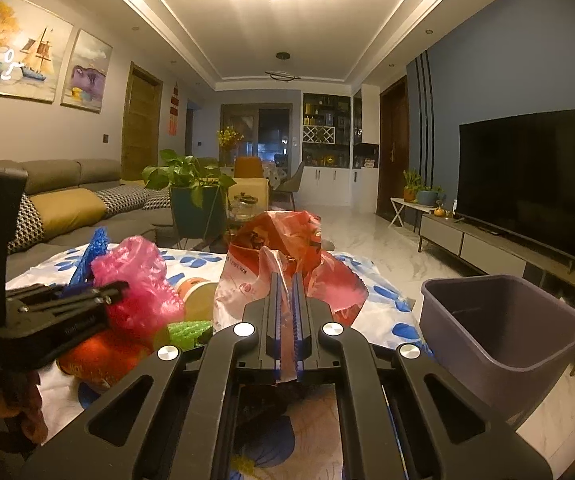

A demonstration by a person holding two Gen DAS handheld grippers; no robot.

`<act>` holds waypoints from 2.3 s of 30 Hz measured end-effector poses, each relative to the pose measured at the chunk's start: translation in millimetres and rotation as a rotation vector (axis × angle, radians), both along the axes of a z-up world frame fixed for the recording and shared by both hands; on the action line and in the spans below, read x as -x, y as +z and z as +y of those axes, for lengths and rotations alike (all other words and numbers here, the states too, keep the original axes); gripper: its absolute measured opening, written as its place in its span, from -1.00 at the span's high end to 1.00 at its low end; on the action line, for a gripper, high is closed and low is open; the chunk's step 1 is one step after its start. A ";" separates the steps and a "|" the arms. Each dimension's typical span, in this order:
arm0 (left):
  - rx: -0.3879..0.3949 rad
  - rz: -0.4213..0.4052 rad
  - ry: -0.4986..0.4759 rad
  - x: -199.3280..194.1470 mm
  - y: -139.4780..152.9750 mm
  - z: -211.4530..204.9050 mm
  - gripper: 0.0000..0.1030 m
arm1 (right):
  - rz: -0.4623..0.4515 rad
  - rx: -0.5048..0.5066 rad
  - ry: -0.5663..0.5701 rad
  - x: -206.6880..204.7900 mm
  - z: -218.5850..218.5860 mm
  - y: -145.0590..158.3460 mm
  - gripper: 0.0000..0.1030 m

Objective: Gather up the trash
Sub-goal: 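Grasp the red-and-white printed bag with the right tool while the left tool grasps the pink plastic bag, then carry both held bags off the table over the grey bin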

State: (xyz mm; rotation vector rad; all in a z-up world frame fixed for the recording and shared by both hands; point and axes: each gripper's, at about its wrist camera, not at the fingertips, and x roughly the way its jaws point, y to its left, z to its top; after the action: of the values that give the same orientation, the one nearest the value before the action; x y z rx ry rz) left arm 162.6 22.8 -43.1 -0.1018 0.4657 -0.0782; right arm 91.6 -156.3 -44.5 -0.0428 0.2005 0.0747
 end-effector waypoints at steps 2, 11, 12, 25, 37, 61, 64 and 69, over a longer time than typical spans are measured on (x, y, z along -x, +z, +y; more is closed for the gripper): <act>0.005 -0.020 -0.003 2.8 5.4 0.1 0.67 | -0.007 0.002 -0.001 1.1 -1.3 2.0 0.90; 0.048 -0.139 -0.043 33.5 36.1 -0.8 0.70 | -0.044 0.003 -0.022 11.4 -4.7 9.4 0.92; 0.055 -0.148 -0.047 35.8 39.9 0.3 0.70 | -0.047 0.001 -0.025 13.1 -6.3 8.6 0.92; 0.077 -0.204 -0.105 47.4 65.0 -13.2 0.70 | -0.112 0.001 -0.111 25.6 -26.4 20.8 0.92; 0.102 -0.224 -0.314 17.3 75.5 -99.4 0.70 | -0.178 -0.007 -0.323 34.5 -95.7 37.0 0.92; 0.094 -0.163 -0.565 -63.1 18.6 -274.4 0.70 | -0.142 -0.052 -0.540 10.0 -182.7 9.6 0.92; 0.086 -0.155 -0.582 -66.3 12.8 -287.3 0.69 | -0.138 -0.055 -0.545 7.9 -179.6 8.7 0.92; 0.095 -0.125 -0.618 -73.8 2.7 -296.9 0.69 | -0.121 -0.076 -0.546 1.0 -183.9 6.9 0.92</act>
State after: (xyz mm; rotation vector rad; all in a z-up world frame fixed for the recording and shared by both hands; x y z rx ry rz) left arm 236.4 -274.1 -40.3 -0.0425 0.3552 -0.7098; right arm 90.7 -340.2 -37.6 0.0838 0.0828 -0.4639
